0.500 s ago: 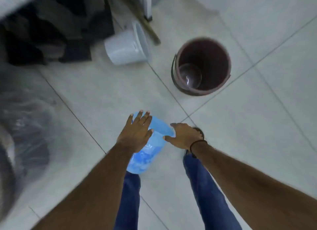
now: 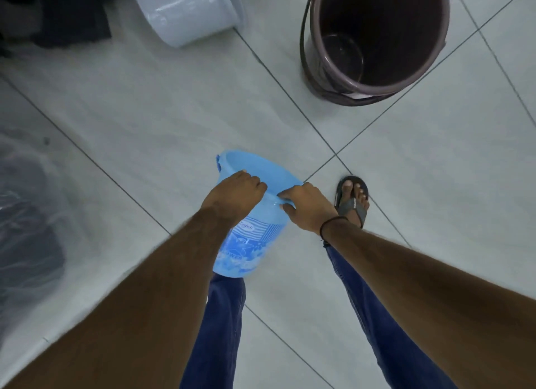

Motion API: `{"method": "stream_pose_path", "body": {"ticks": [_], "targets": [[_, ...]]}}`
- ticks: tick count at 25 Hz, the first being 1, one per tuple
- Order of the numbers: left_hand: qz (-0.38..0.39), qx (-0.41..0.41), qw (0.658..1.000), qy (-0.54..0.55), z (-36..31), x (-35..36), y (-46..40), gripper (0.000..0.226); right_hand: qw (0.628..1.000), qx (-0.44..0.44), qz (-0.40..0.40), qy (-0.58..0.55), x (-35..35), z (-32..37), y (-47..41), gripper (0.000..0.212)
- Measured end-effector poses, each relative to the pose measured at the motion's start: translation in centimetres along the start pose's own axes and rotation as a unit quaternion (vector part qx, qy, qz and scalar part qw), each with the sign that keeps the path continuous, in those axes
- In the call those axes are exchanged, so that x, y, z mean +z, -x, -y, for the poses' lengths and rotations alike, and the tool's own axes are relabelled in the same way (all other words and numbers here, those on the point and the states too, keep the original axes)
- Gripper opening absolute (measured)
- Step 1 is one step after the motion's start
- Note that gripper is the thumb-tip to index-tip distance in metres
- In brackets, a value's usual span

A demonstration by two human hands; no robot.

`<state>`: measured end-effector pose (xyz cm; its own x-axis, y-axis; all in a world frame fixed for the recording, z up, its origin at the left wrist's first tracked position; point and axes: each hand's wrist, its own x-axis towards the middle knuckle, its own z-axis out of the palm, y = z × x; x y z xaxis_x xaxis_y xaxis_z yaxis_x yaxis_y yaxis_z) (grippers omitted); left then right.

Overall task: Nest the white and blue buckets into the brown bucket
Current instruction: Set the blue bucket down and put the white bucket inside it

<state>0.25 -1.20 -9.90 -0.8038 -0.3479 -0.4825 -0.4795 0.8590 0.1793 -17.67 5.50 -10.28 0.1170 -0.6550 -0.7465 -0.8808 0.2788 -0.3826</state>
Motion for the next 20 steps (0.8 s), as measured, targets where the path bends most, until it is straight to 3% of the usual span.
{"method": "stream_pose_path", "body": {"ticks": [6,11,18,20], "targets": [[-0.024,-0.073,0.997,-0.002,1.2,-5.9,4.4,0.031,0.979,-0.098,-0.079,0.163,-7.0,4.6,2.1,0.029],[-0.011,-0.109,0.994,0.009,-2.2,-4.4,4.1,0.029,0.944,-0.113,-0.055,0.304,-6.2,4.6,2.0,0.036],[0.012,-0.136,0.991,0.008,-8.2,1.4,1.1,0.028,0.933,-0.104,-0.006,0.345,-2.0,0.4,2.7,0.022],[0.018,-0.138,0.990,0.027,-8.6,1.7,1.1,0.025,0.933,-0.110,-0.025,0.341,-1.4,-0.2,3.1,0.019]]}}
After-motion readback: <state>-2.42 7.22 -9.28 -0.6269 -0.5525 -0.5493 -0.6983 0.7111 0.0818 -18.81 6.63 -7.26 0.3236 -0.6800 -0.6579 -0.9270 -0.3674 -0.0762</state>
